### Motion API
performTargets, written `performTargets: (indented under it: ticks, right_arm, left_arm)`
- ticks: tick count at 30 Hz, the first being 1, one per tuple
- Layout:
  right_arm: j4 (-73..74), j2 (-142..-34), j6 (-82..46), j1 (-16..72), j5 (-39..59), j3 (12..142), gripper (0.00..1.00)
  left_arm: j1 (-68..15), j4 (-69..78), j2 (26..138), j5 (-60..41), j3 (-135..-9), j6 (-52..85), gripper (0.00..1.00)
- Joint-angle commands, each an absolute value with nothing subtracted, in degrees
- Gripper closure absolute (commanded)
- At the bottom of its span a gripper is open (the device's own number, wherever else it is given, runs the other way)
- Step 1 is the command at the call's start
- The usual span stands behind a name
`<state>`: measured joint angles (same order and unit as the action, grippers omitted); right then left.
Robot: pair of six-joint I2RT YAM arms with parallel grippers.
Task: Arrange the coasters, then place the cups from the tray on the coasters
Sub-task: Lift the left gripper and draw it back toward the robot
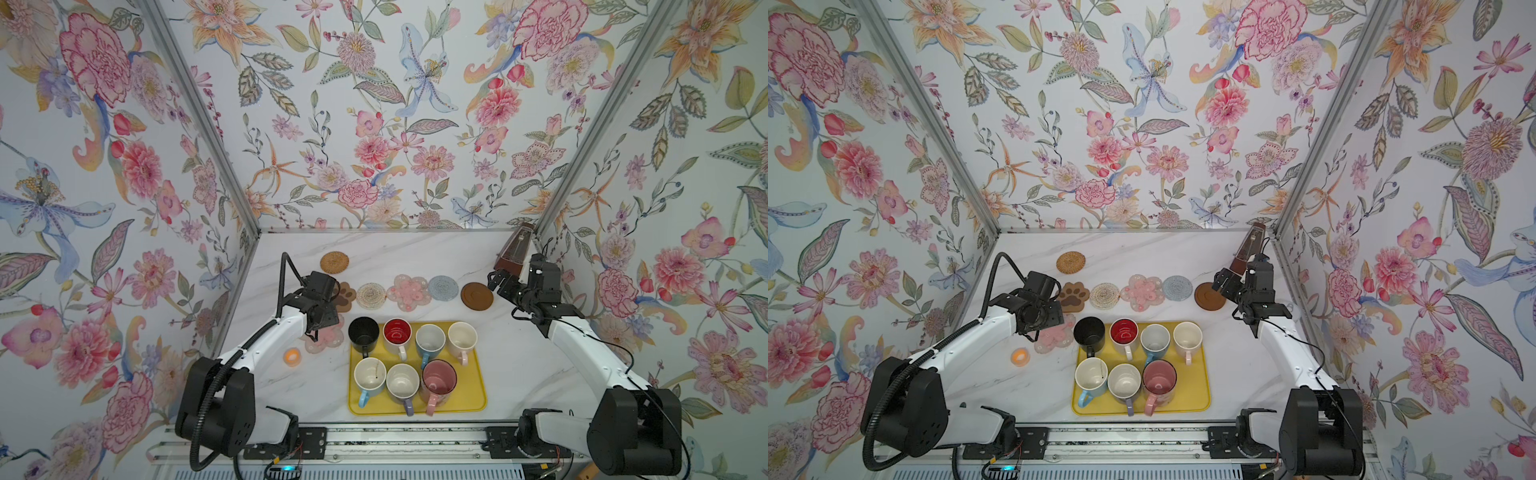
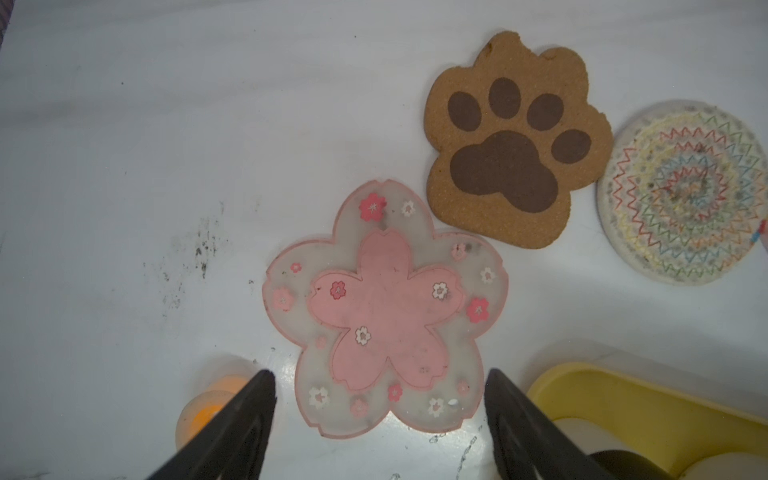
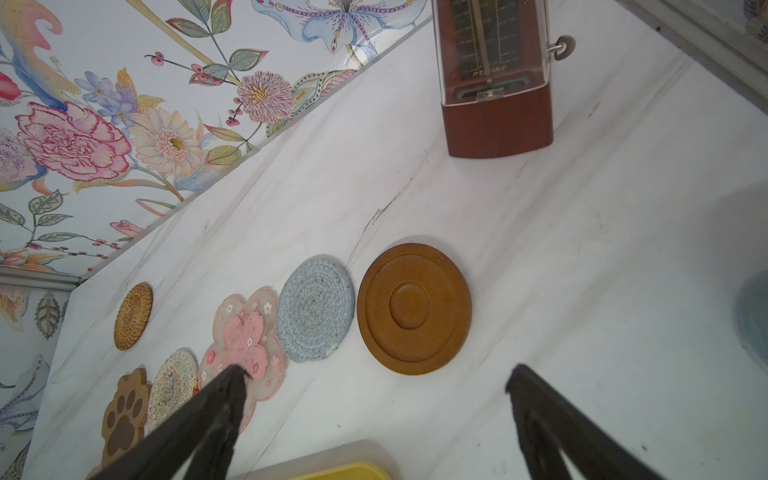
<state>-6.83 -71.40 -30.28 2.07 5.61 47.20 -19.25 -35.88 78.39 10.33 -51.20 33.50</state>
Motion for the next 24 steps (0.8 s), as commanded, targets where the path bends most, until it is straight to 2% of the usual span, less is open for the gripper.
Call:
performTargets:
  ticks: [1,7,10,17,24]
  right_arm:
    - [-5.7,-71.7,-30.0,2.6,6.0,48.6,0.01]
    - [-6.2,-71.2,-29.9,2.9,5.8,48.7,0.01]
    - [-6.4,-70.8,-29.8,3.0,5.7,48.5,0.01]
    - [-6.8,-70.3,-29.6,3.0,5.2,48.5,0.01]
    - [-6.7,-70.4,-29.6,3.0,5.1,48.5,0.01]
  left_arm:
    - [-20.3,-35.8,77.2,9.8,-48.8,36.7,0.18]
    - [-21.1,-33.0,79.2,7.5,-47.6,37.1,0.15]
    - [-21.1,-32.0,80.3,6.5,-47.6,36.7,0.06]
    - [-21.1,-34.0,83.8,7.9,-49.4,34.7,0.01]
    - [-21.1,-33.6,85.2,7.9,-49.6,33.5,0.01]
